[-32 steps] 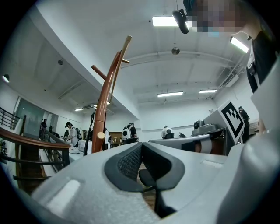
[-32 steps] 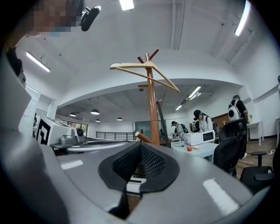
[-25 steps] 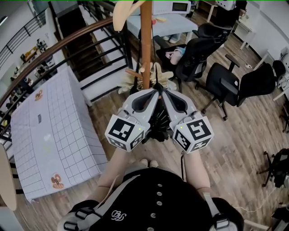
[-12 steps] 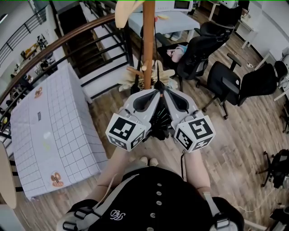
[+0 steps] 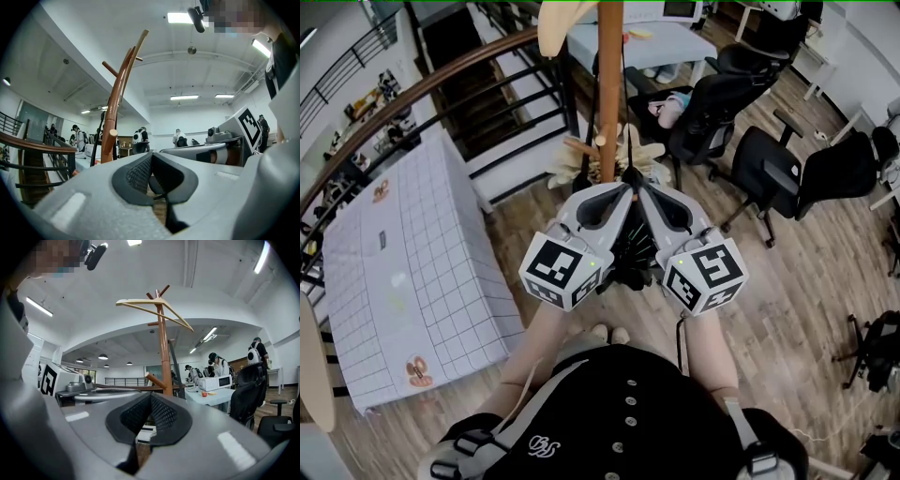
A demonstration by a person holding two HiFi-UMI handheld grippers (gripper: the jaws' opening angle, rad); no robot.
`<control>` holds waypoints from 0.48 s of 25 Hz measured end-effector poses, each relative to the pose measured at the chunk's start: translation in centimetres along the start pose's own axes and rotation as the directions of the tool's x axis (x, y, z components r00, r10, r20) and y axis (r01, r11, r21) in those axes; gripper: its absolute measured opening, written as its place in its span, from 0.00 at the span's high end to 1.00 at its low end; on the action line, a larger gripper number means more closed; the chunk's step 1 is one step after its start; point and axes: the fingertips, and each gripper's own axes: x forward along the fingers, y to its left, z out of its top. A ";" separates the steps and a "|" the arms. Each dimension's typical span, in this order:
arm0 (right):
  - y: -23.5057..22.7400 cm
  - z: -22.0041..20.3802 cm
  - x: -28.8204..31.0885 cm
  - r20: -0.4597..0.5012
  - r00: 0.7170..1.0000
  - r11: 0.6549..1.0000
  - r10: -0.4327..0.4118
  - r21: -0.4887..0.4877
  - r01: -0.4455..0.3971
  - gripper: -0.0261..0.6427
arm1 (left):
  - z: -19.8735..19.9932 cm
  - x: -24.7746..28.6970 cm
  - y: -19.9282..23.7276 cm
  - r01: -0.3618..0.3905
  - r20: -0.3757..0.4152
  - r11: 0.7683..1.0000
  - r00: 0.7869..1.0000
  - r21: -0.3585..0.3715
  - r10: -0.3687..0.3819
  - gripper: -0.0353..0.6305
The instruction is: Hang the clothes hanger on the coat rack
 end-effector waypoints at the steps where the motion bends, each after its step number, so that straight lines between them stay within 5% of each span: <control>1: 0.0 0.0 0.1 -0.001 1.000 1.000 0.005 0.001 -0.005 0.96 | 0.0 0.0 0.0 -0.001 0.000 1.000 1.000 -0.001 0.001 0.95; 12: -0.3 -0.4 0.1 -0.001 1.000 1.000 0.000 0.007 0.000 0.96 | -0.3 -0.1 0.3 -0.013 -0.005 1.000 1.000 -0.007 0.013 0.95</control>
